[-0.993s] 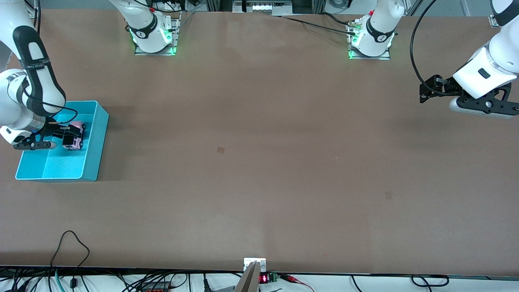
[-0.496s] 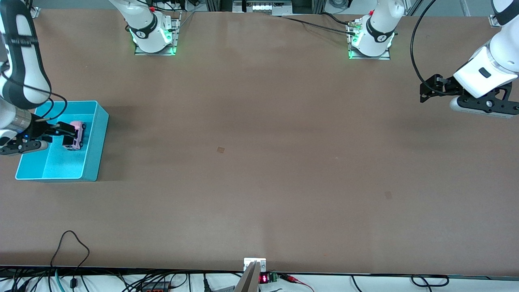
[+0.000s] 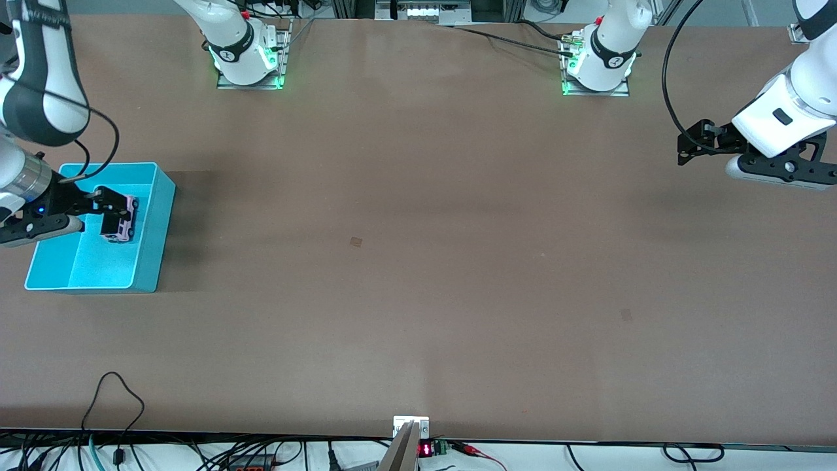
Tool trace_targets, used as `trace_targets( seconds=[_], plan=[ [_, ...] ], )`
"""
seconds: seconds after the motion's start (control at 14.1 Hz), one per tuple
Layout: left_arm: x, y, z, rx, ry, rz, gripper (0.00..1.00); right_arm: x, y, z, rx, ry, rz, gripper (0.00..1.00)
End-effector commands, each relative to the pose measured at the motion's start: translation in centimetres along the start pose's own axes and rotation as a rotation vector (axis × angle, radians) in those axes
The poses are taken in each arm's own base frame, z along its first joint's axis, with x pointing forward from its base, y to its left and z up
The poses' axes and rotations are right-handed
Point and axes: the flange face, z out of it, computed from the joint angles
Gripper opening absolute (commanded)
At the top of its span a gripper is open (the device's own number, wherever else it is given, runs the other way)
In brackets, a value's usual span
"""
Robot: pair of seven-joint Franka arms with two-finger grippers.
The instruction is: Wind and store pink jeep toy
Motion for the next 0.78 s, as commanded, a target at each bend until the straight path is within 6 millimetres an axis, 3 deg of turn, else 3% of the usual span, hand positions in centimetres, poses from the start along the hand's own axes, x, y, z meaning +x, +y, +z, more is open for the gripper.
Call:
trace_targets(
  seconds=[0.0, 0.21, 0.43, 0.57, 0.71],
  plan=[
    [-0.5, 0.3, -0.8, -0.012, 0.002, -0.004, 1.0, 0.0, -3.2, -3.3, 0.016, 0.018, 0.017, 1.0],
    [-0.5, 0.3, -0.8, -0.012, 0.002, -0.002, 1.0, -0.1, -4.8, -6.7, 0.04, -0.03, 0.012, 1.0],
    [-0.5, 0.2, -0.8, -0.012, 0.002, -0.002, 1.0, 0.0, -6.6, -10.1, 0.039, -0.076, 0.169, 1.0],
    [-0.5, 0.2, -0.8, -0.012, 0.002, 0.0, 1.0, -0.2, -8.4, -12.3, 0.029, -0.056, 0.149, 1.0],
    [-0.5, 0.2, -0.8, -0.012, 0.002, -0.001, 1.0, -0.9, -8.7, -14.1, 0.011, -0.033, 0.143, 1.0]
  ],
)
